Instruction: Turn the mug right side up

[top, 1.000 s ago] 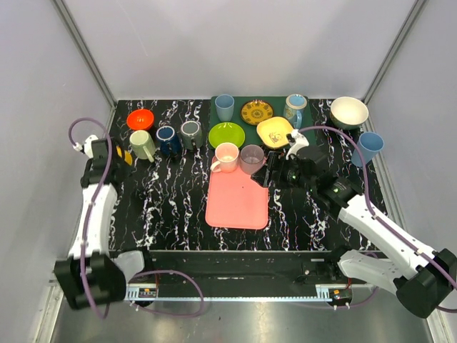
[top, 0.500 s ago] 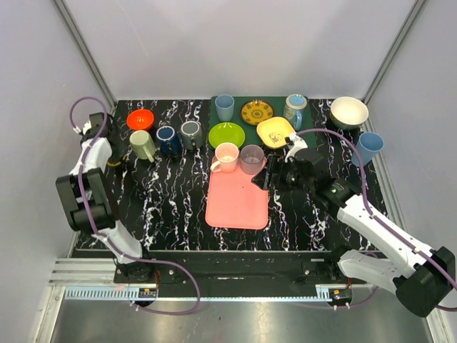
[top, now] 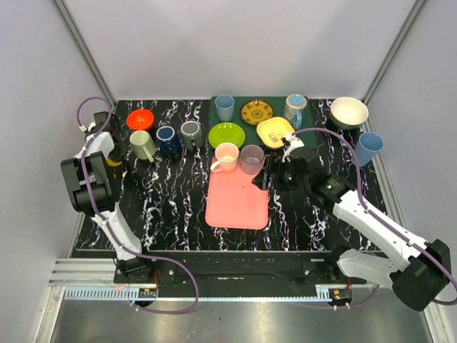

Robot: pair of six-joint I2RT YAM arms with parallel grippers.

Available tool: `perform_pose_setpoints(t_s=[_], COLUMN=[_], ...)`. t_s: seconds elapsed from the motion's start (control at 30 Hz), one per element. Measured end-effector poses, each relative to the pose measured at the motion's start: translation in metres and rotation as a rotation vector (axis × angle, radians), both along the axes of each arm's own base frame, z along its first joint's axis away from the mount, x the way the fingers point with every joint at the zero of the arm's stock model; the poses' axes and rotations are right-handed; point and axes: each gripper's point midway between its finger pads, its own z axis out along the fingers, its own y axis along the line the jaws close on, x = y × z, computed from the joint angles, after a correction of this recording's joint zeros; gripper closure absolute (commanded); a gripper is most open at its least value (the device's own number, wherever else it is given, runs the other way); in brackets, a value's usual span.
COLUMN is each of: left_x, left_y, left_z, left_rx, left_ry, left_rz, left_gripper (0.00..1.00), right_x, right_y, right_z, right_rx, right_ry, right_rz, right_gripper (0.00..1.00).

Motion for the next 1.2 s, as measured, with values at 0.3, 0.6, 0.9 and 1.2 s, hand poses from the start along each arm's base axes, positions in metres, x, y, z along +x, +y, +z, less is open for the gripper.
perform_pose_setpoints(t_s=[0.3, 0.6, 0.9, 1.2], left_x=[0.011, 0.017, -0.004, -0.082], left_y=[-0.005, -0.019, -0.007, -0.038], left_z=[0.0, 0.0, 0.03, 0.135], left_rx=[0.006, 0.005, 0.038, 0.08], left_ry=[-0.02, -0.025, -0.063, -0.342], left_rz=[-0.036, -0.069, 0.007, 0.062], left_gripper=[1.0, 0.46, 0.04, 0.02], right_x=[0.003, 0.004, 0.008, 0.041], right_y=[0.002, 0.003, -0.001, -0.015], right_z=[-0.017, -0.021, -0.021, -0.041], right_rx=[-0.034, -0.041, -0.057, -0.161], right_ry=[0.044, 0.055, 0.044, 0.008], right_rz=[0.0, 0.0, -0.02, -0.161], right_gripper=[0.15, 0.14, 0.14, 0.14])
